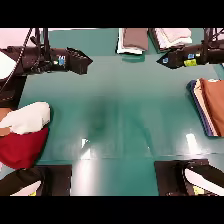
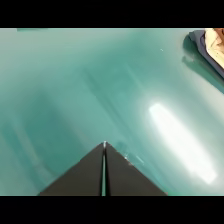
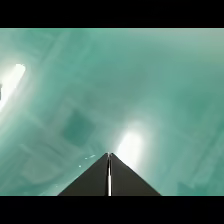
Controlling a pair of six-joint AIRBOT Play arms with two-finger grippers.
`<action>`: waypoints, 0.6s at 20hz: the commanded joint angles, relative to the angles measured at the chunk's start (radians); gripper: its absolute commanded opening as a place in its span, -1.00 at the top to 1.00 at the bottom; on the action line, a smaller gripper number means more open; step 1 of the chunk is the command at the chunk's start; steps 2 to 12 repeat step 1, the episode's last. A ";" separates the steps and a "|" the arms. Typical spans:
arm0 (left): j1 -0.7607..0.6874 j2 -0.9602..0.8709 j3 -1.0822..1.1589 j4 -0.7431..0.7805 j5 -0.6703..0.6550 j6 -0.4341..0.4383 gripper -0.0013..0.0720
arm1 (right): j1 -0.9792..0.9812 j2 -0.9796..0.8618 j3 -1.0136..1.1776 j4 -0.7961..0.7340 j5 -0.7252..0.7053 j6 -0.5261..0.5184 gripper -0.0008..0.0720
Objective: Fold the shirts.
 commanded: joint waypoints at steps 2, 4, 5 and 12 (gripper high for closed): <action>0.000 0.000 0.000 0.000 0.001 0.000 0.89 | 0.014 0.001 0.001 -0.011 0.000 0.001 0.92; 0.000 0.000 0.000 0.000 0.001 0.000 0.89 | 0.014 0.001 0.001 -0.011 0.000 0.001 0.92; 0.000 0.000 0.000 0.000 0.001 0.000 0.89 | 0.014 0.001 0.001 -0.011 0.000 0.001 0.92; 0.000 0.000 0.000 0.000 0.001 0.000 0.89 | 0.014 0.001 0.001 -0.011 0.000 0.001 0.92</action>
